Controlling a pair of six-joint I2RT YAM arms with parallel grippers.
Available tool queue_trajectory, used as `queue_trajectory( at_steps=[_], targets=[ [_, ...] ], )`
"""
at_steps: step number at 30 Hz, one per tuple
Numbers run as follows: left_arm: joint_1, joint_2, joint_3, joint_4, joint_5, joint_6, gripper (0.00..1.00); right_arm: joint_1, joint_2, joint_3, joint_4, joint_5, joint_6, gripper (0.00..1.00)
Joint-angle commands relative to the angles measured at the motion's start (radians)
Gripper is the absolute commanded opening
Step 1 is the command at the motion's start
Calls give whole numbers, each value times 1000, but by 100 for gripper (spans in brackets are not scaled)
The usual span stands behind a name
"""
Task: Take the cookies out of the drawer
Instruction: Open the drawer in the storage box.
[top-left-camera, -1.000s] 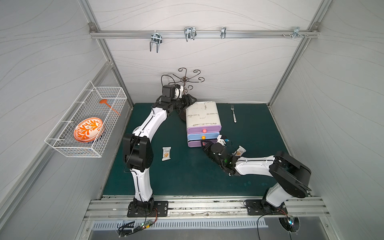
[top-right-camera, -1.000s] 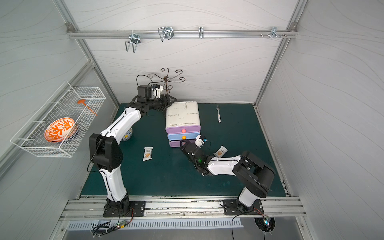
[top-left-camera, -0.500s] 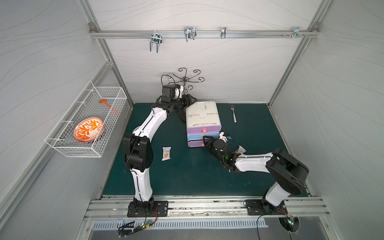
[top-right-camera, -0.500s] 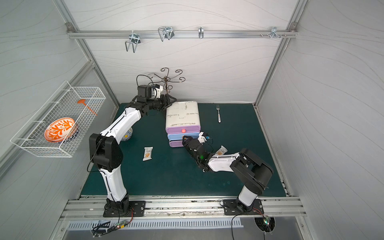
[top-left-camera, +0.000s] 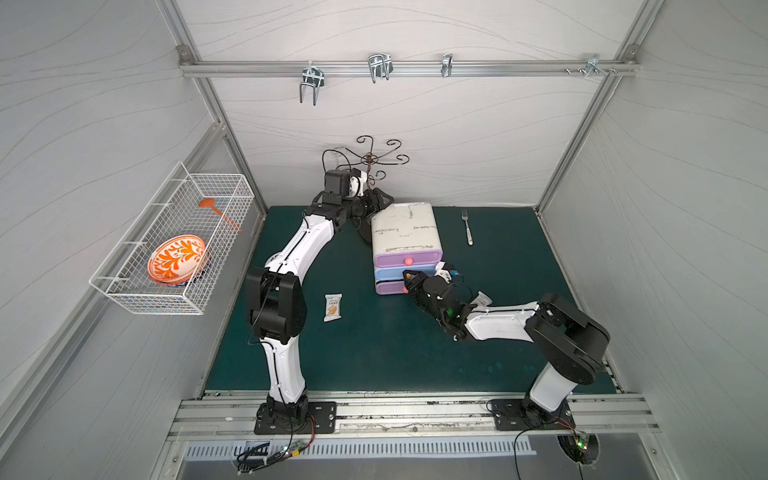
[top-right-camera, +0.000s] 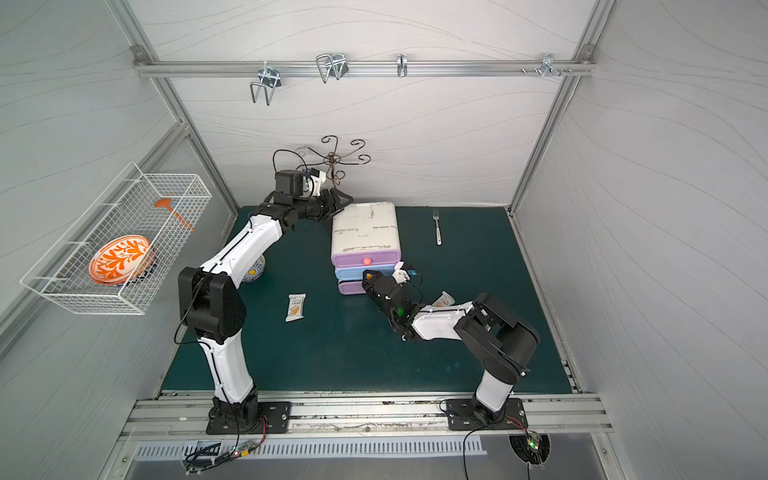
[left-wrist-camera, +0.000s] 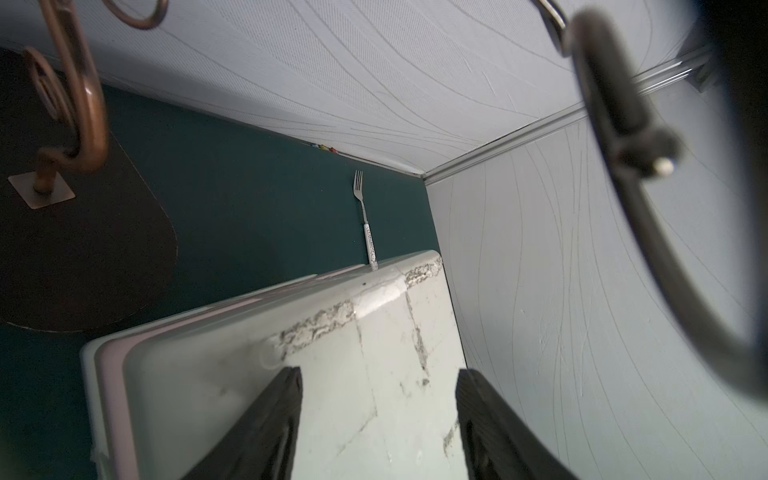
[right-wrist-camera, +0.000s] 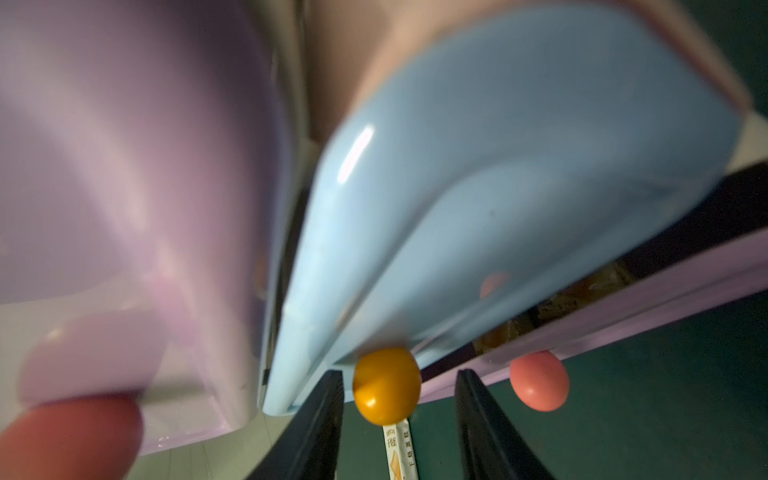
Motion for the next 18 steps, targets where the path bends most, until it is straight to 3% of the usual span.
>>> queue_trajectory(
  at_steps=[1,18],
  targets=[
    [-9,21,-15,-104,-19,14,65,-6,13,41,7,-5,-17,43],
    [-11,14,-41,-92,-19,13,65,-3,26,50,32,2,-3,28]
  ],
)
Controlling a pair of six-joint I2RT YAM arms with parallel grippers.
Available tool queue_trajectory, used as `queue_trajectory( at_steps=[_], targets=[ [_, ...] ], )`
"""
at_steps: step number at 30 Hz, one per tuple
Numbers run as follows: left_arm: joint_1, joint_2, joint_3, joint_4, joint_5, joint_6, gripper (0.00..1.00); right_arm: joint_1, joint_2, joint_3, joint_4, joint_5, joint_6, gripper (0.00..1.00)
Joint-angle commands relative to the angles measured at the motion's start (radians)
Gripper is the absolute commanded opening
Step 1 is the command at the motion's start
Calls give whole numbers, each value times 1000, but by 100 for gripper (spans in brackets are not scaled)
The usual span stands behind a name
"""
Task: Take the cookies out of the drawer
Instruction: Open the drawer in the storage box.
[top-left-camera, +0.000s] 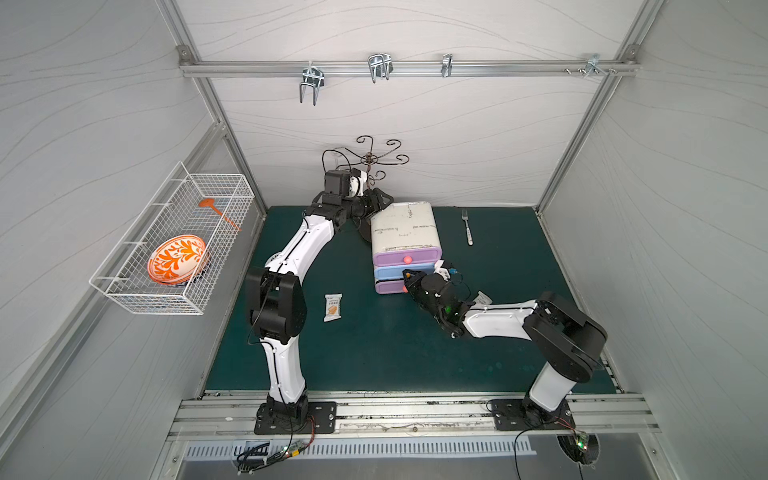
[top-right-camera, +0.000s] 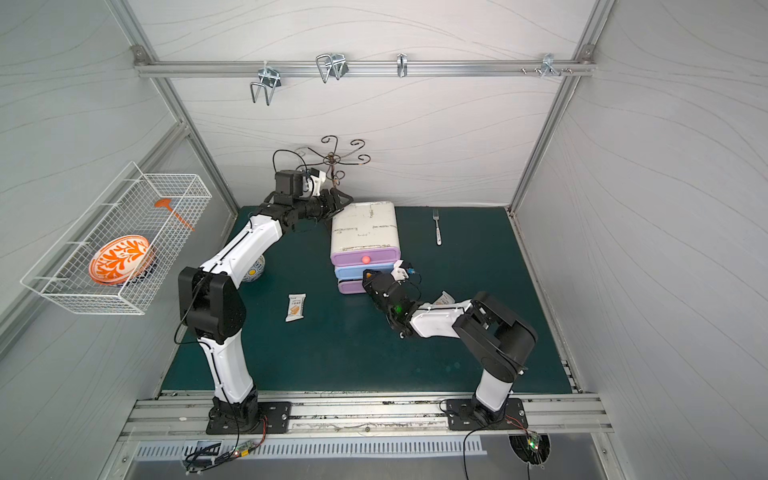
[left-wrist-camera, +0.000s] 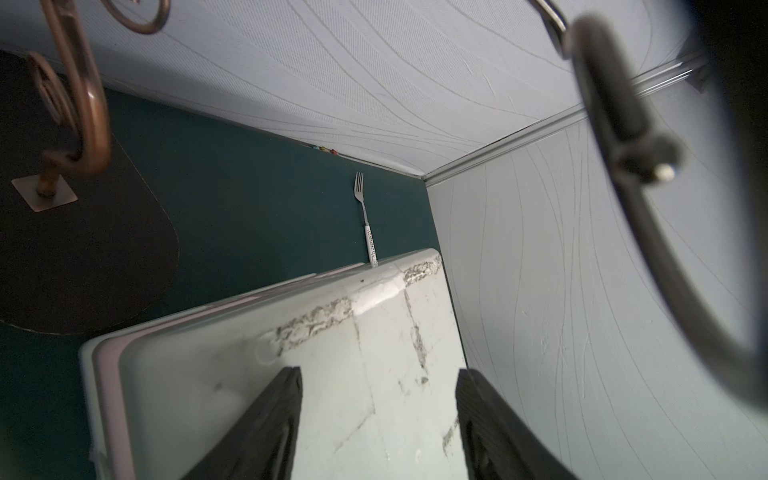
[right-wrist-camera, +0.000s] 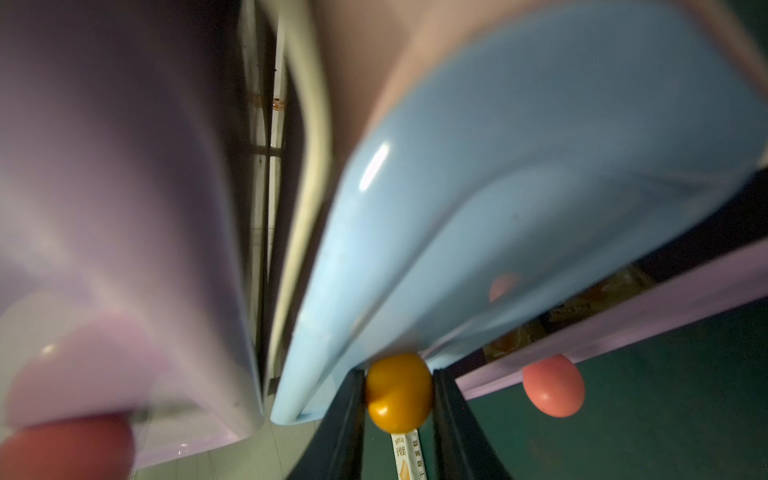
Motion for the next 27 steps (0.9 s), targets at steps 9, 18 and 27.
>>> queue_trajectory(
  at_steps=[9,18,27],
  targets=[
    [-11,17,-40,-100,-22,15,65,28,-2,-2,42,6,-14,22],
    [-11,23,-38,-103,-26,18,65,95,-44,-69,24,39,14,21],
    [-11,23,-40,-107,-31,22,65,120,-128,-108,-28,60,11,21]
  ],
)
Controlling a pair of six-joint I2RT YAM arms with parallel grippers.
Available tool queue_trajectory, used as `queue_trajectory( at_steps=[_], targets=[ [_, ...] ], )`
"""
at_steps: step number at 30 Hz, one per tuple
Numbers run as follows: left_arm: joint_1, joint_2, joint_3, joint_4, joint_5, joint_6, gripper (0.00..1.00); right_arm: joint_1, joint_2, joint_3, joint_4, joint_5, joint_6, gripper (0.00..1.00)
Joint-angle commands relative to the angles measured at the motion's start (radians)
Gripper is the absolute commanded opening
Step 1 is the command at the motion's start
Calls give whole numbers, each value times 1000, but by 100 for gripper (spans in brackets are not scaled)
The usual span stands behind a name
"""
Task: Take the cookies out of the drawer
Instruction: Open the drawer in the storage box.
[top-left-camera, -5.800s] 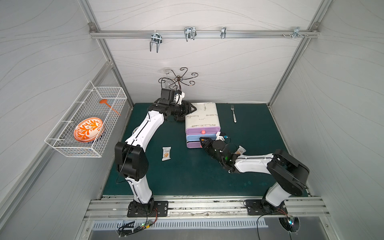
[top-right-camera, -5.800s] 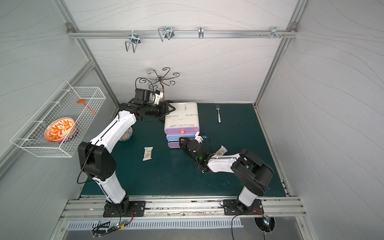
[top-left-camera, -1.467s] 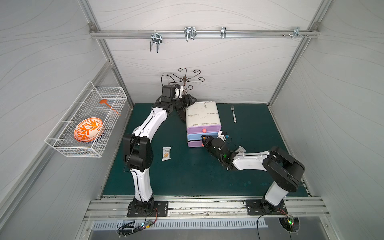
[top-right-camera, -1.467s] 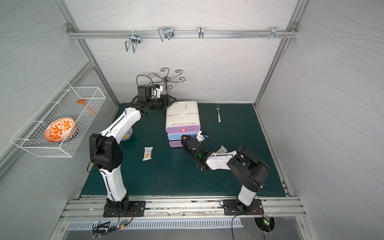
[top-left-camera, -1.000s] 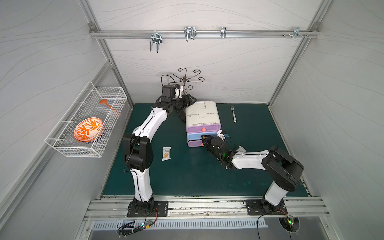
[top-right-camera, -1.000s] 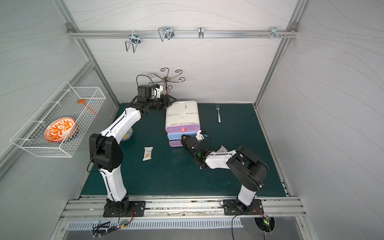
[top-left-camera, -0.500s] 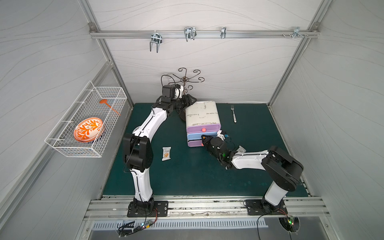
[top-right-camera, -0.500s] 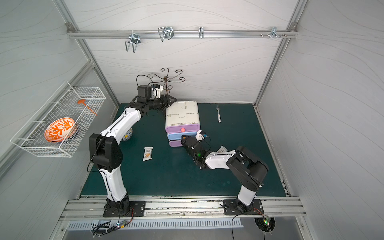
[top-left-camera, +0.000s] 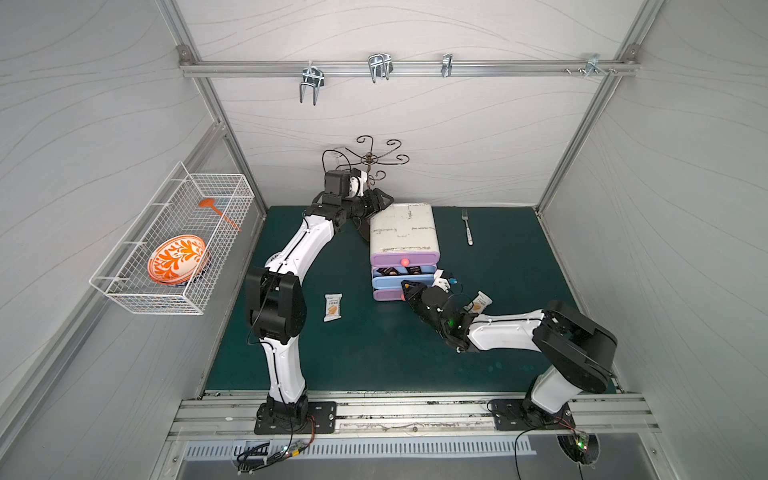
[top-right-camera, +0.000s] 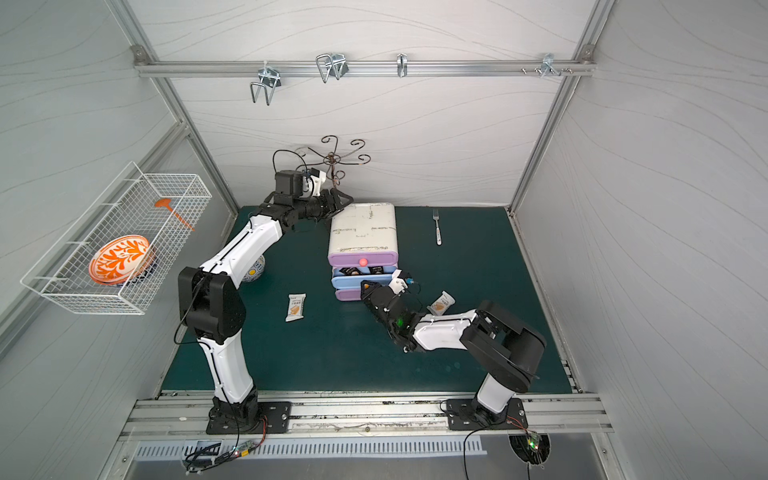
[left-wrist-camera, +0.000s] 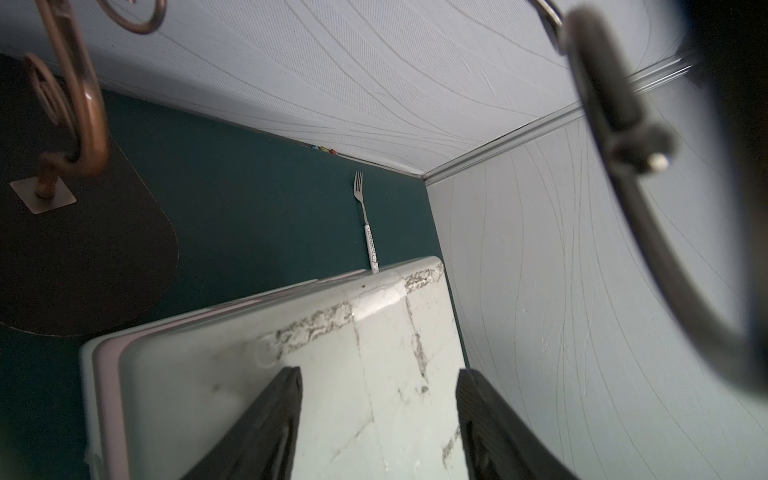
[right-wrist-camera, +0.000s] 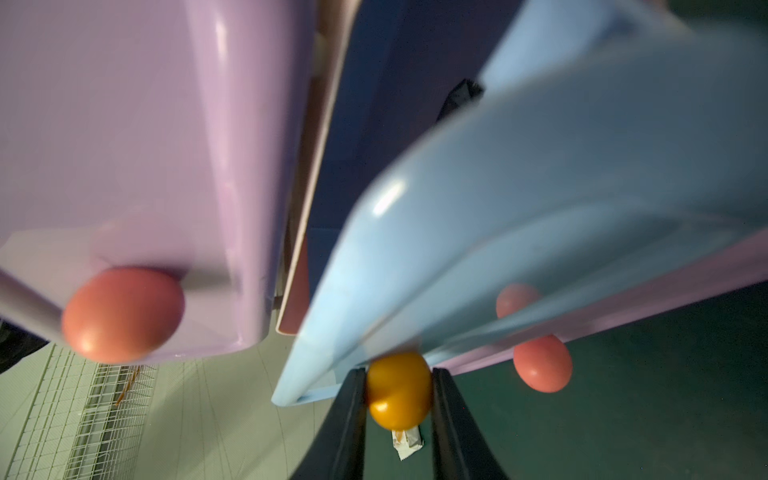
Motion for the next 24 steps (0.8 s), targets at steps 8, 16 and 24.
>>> queue_trajectory(
  at_steps=[8,16,24],
  targets=[
    [-11,25,-38,-111,-27,14,65,-1,-70,11,-24,7,-20,21],
    [-13,27,-41,-110,-27,14,65,49,-100,2,-72,10,-10,20],
    [-18,19,-55,-109,-36,19,66,131,-127,-14,-124,49,13,20]
  ],
)
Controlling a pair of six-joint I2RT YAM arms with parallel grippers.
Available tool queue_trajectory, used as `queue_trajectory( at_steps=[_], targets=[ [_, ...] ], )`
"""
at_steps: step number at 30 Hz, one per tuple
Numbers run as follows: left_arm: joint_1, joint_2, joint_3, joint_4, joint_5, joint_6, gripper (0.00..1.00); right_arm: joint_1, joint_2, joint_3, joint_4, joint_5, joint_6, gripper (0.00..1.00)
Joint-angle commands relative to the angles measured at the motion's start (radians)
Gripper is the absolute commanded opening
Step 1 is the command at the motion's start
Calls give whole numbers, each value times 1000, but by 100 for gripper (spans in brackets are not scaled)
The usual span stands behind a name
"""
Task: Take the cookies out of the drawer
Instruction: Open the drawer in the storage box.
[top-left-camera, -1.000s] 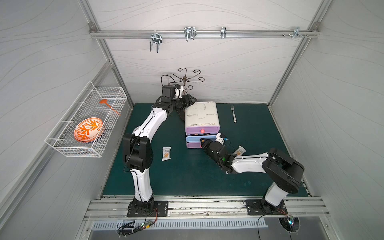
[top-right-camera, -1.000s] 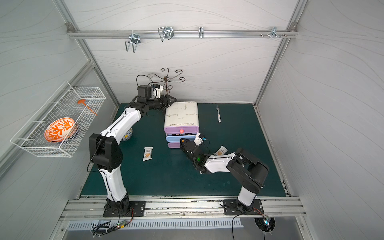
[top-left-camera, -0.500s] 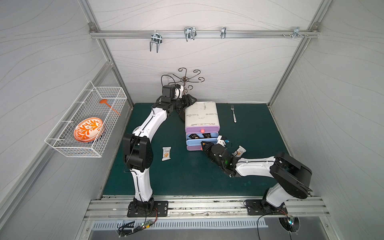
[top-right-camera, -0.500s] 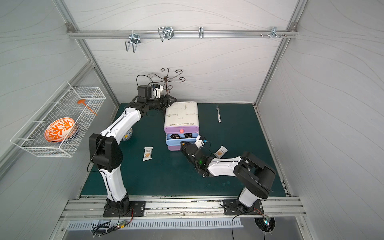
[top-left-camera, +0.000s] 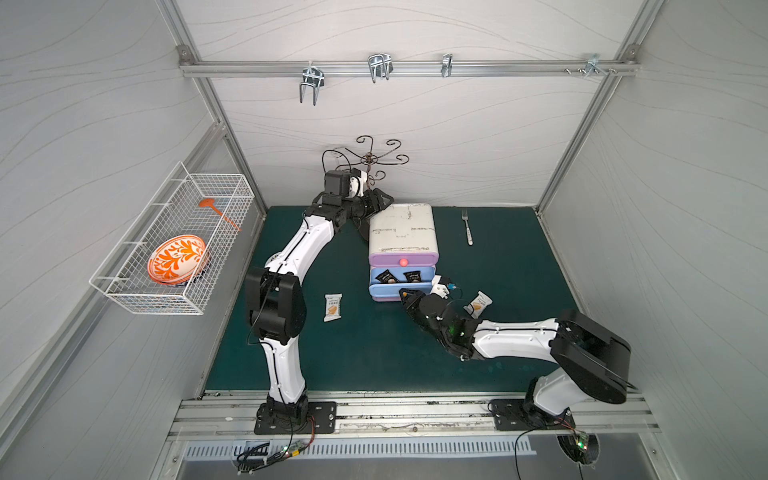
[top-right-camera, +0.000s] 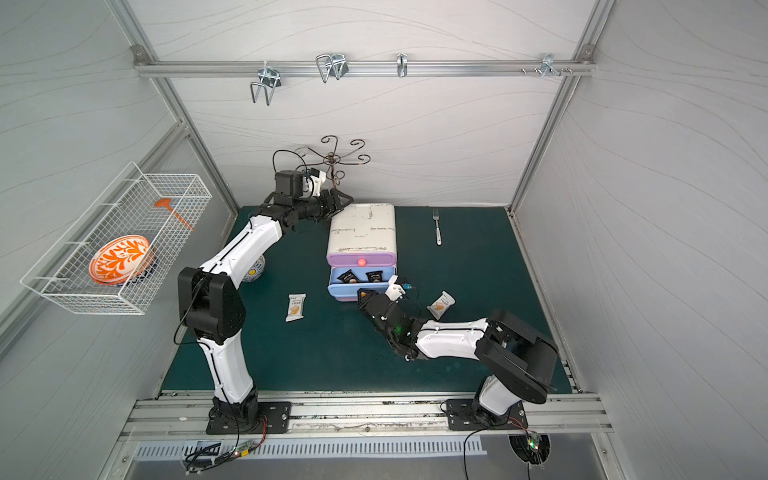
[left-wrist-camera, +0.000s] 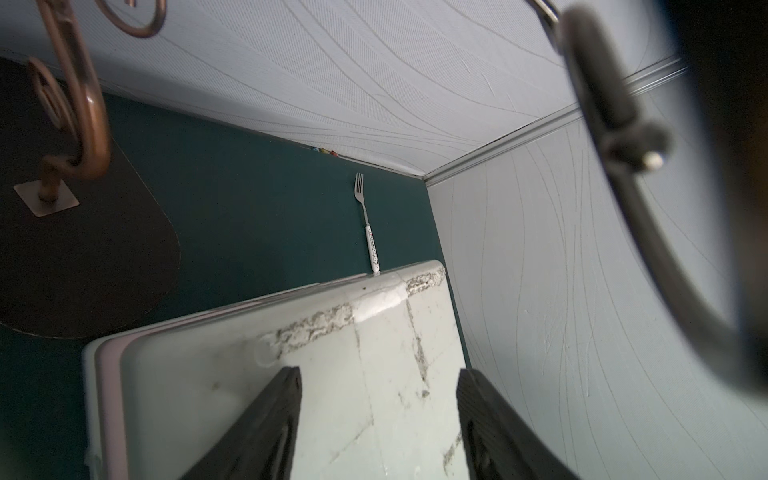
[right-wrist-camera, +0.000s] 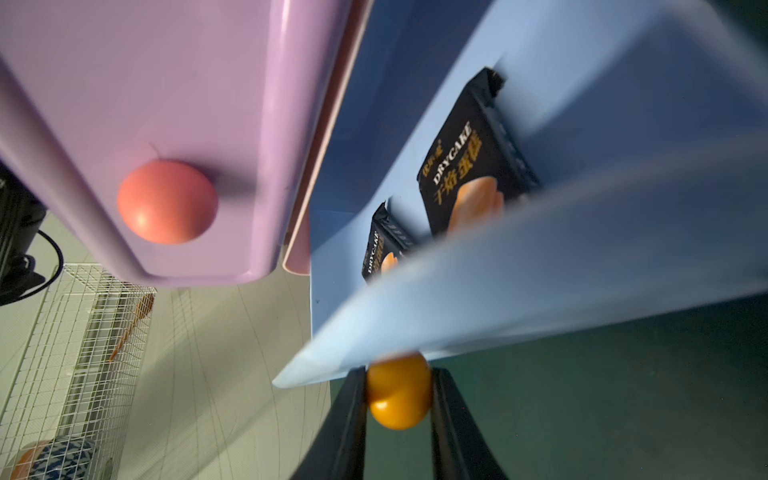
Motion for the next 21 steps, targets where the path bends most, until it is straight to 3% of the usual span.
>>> queue_trajectory(
  at_steps=[1,21],
  targets=[
    [-16,22,-45,-118,-29,16,66,44,-44,-10,-2,17,10,21],
    [-25,12,-58,-132,-47,33,66,213,-130,-68,-144,175,119,21]
  ],
)
